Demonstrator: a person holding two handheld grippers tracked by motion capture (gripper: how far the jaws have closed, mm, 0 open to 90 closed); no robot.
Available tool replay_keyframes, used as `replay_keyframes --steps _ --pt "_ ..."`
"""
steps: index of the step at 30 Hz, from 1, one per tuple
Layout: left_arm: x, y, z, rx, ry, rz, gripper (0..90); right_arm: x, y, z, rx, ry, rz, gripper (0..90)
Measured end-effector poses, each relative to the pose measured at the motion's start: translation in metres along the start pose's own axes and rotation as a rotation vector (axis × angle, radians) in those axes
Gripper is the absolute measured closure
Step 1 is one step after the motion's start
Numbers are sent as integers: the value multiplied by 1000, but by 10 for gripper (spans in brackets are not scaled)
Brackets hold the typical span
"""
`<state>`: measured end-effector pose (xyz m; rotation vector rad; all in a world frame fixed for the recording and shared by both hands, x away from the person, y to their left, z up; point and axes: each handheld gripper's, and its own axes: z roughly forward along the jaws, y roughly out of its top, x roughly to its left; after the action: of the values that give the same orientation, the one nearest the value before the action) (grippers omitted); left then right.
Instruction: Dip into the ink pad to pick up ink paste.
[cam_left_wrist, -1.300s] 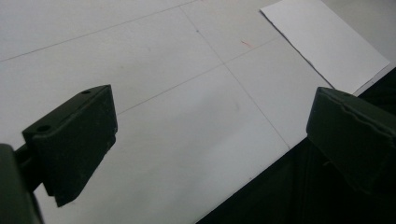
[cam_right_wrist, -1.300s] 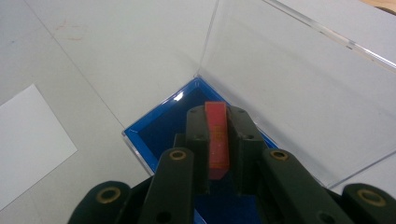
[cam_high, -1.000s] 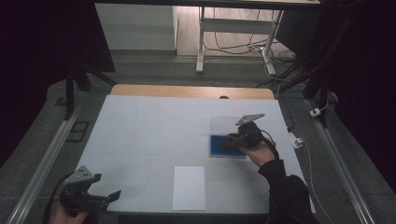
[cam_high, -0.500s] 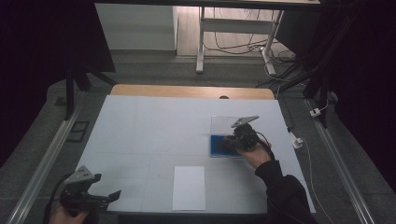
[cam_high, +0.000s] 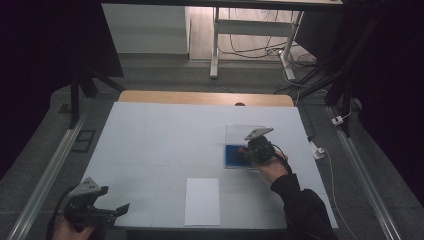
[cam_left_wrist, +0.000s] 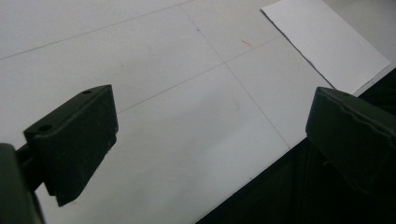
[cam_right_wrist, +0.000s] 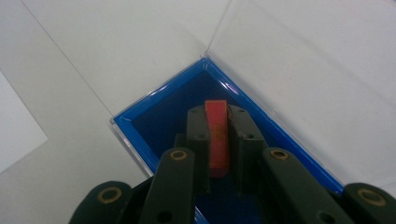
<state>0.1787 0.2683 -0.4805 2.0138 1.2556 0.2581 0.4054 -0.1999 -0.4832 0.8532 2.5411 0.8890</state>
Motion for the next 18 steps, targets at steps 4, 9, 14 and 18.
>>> replay_keyframes --steps 4,9,14,18 --pt "0 0 0 1 -1 -1 28 -1 0 1 1 3 14 811" --pt "0 0 0 1 0 -2 29 -10 -3 1 -17 39 71 812" --pt "0 0 0 2 -1 -2 29 3 1 1 5 -18 -6 810" --pt "0 0 0 2 -1 0 29 -8 -2 1 -16 30 68 810"
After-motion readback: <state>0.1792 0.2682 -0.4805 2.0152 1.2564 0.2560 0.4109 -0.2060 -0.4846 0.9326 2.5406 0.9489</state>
